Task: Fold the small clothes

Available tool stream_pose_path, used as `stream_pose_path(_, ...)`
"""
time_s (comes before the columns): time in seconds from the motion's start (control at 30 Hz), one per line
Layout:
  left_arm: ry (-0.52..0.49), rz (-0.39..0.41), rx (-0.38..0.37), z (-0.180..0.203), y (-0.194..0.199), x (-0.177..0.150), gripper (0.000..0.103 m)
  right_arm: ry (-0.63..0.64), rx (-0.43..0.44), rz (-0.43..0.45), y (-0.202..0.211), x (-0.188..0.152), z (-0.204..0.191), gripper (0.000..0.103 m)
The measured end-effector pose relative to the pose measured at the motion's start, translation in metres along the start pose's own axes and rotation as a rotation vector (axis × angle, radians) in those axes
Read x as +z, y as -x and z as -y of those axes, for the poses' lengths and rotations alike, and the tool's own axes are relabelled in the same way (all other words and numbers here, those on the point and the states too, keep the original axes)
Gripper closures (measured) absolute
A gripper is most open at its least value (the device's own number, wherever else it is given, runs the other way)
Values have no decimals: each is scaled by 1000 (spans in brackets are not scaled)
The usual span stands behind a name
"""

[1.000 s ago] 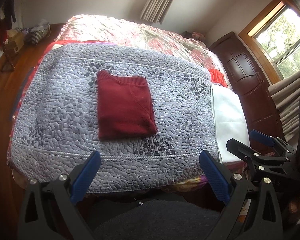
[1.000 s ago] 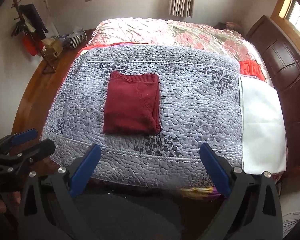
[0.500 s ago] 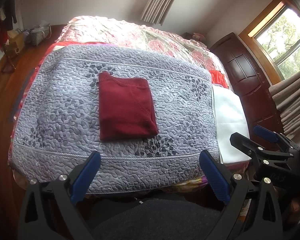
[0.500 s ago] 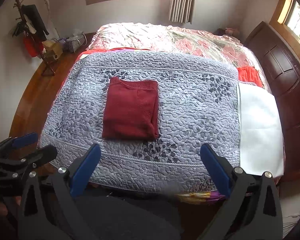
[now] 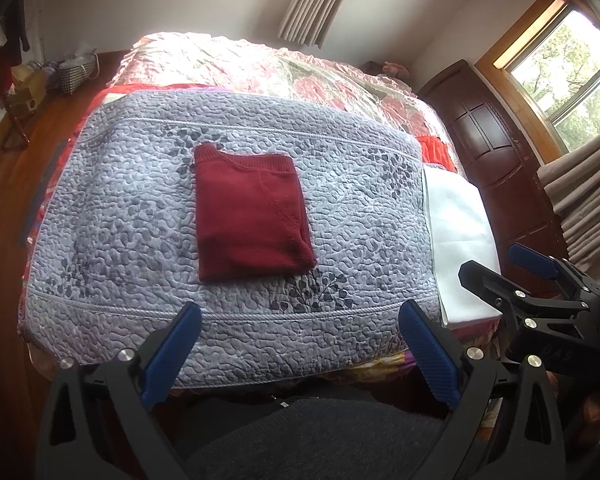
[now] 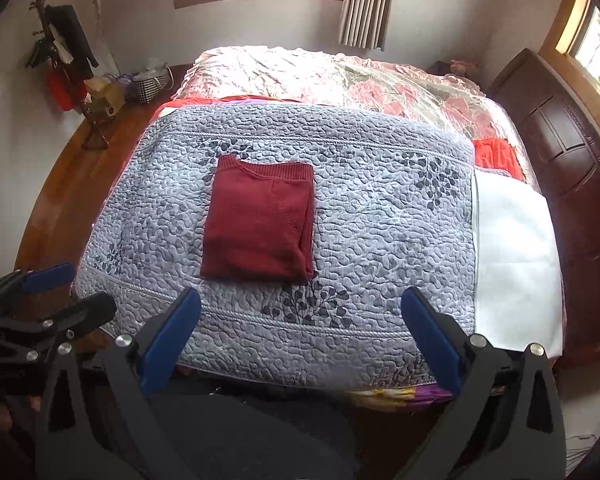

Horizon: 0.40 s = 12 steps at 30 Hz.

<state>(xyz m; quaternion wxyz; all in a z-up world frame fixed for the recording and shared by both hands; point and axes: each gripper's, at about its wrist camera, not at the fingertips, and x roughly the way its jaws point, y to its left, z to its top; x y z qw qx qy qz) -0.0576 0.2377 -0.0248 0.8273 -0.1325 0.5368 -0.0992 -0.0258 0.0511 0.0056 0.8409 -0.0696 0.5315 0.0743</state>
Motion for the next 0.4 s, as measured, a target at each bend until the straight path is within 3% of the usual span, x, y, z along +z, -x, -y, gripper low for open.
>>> stream_pose_path(0.4,-4,5,7,0,1,2,4,2,-3,-1,-2,4,0,4)
